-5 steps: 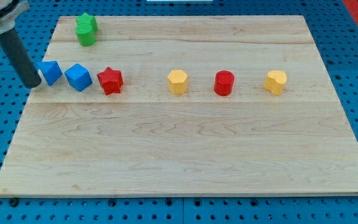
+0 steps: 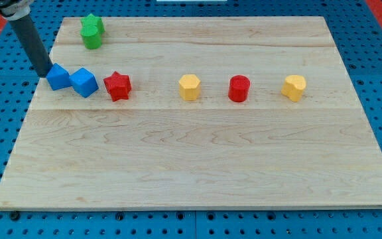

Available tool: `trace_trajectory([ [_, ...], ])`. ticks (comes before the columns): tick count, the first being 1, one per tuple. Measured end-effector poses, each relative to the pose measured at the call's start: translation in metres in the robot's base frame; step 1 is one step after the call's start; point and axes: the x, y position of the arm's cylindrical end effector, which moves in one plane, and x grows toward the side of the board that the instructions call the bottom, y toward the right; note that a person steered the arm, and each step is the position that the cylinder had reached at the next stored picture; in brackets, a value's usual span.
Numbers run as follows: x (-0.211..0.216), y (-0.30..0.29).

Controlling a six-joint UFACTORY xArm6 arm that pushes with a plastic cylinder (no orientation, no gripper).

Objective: Push the blue triangle toward the blue cube

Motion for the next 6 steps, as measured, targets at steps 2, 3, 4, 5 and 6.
trace_trajectory([
  [2,-0.043,0.012],
  [3,-0.016,0.019],
  [4,-0.014,0.016],
  [5,-0.017,0.015],
  [6,-0.042,-0.023],
])
